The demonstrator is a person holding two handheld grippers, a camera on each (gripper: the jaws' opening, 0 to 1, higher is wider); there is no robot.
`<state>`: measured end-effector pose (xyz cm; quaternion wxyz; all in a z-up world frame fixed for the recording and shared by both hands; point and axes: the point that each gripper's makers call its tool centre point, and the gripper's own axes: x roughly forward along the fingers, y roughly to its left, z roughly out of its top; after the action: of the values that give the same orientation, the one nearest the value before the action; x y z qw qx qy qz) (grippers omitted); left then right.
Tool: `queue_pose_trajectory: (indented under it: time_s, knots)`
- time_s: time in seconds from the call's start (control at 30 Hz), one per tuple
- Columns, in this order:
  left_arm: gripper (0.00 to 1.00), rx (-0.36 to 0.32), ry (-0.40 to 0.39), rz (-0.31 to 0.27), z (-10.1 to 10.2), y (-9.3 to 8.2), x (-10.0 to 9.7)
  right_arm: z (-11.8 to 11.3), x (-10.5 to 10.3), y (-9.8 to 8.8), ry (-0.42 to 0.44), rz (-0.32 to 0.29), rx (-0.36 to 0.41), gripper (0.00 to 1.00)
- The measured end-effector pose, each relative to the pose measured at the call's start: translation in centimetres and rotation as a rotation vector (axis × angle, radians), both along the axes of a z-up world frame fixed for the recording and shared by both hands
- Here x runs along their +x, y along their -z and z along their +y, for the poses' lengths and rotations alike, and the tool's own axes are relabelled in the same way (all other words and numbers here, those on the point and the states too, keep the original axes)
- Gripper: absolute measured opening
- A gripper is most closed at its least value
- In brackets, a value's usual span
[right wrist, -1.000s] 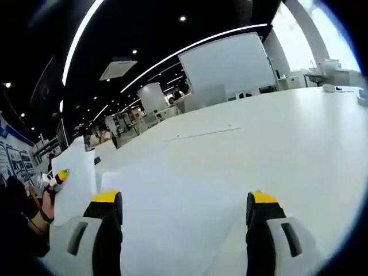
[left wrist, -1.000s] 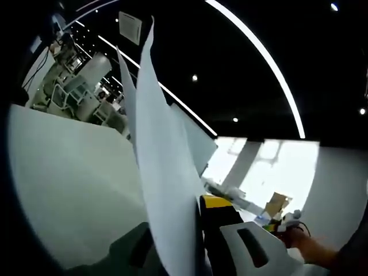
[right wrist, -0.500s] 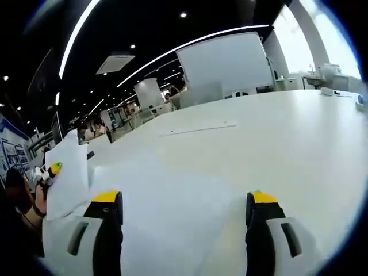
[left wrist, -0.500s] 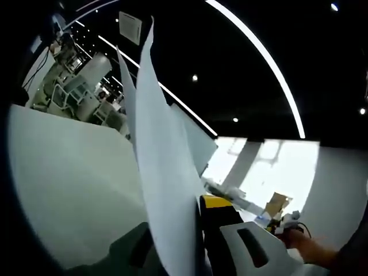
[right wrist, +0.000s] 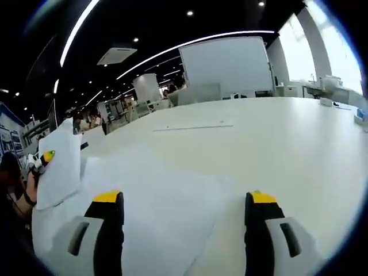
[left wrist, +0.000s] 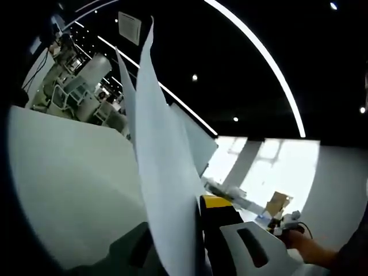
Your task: Organize the stack of printing papers by aligning and flattening the scattered papers on the table
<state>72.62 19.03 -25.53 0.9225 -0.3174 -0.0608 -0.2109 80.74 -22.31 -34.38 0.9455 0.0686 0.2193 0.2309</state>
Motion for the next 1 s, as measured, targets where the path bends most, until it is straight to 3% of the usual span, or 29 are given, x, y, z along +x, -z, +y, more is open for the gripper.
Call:
queue_pose_trajectory:
  time_s: [0.6,1.0]
  knots:
    - [0.09,-0.005,-0.003,0.002,0.8,0.4,0.5,-0.3,0.6,0.3,0.001,-0.035,-0.034,0.76]
    - [0.09,-0.009,-0.005,0.003,1.1,0.6,0.7,0.4,1.8,0.7,0.008,-0.055,-0.106,0.73]
